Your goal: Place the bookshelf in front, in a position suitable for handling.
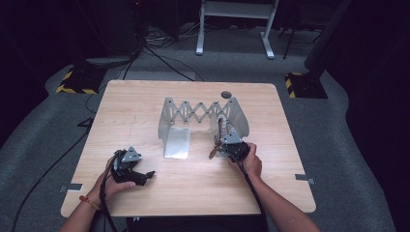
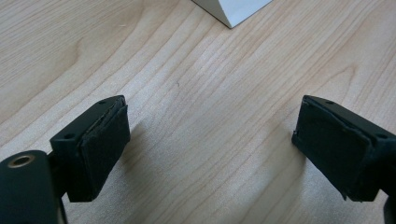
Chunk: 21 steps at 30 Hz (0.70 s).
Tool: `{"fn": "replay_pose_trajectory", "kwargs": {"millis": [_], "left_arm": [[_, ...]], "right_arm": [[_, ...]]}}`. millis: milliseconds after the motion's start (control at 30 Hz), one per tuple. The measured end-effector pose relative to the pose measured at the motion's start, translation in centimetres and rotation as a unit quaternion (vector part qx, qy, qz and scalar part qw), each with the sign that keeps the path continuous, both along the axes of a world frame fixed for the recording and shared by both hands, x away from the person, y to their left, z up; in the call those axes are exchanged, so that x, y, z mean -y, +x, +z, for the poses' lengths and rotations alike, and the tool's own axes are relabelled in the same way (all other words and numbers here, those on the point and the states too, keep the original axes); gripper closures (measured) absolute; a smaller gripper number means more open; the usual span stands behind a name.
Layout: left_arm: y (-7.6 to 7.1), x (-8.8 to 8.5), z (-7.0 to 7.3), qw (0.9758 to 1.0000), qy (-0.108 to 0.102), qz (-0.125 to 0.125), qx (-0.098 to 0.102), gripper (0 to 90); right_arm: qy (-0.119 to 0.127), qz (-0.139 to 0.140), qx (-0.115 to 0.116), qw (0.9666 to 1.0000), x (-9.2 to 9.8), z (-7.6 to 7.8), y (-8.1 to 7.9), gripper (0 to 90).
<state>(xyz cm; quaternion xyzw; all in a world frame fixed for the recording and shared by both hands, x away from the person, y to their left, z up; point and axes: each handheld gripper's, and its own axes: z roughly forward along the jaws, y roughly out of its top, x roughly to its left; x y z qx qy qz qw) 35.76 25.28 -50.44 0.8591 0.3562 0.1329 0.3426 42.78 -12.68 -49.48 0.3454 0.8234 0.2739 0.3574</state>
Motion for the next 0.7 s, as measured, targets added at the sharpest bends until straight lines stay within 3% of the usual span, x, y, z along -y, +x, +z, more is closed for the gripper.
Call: {"fn": "replay_pose_trajectory", "kwargs": {"millis": [167, 267, 333, 433, 533, 700], "left_arm": [[0.0, 0.0, 0.0, 1.0000, -0.001, 0.000, 0.000, 10.9], [0.0, 0.0, 0.0, 1.0000, 0.000, -0.002, 0.000, 11.0], [0.0, 0.0, 0.0, 1.0000, -0.001, -0.001, 0.000, 10.9], [0.0, 0.0, 0.0, 1.0000, -0.001, -0.001, 0.000, 10.9], [0.0, 0.0, 0.0, 1.0000, -0.001, -0.001, 0.000, 10.9], [0.0, 0.0, 0.0, 1.0000, -0.001, -0.001, 0.000, 10.9]], "right_arm": [[0.046, 0.020, -0.036, 0.9981, 0.3, 0.1, -0.3, 72.6], [0.076, 0.040, -0.071, 0.9938, 0.8, 0.6, -0.7, 72.6], [0.090, 0.052, -0.073, 0.9919, 1.0, 1.5, -1.1, 72.6], [0.106, 0.053, -0.042, 0.9921, 1.2, 3.5, -1.6, 72.6], [0.109, 0.044, 0.012, 0.9930, 1.3, 5.6, -2.2, 72.6], [0.101, 0.030, 0.095, 0.9898, 1.2, 8.8, -3.1, 72.4]]}}
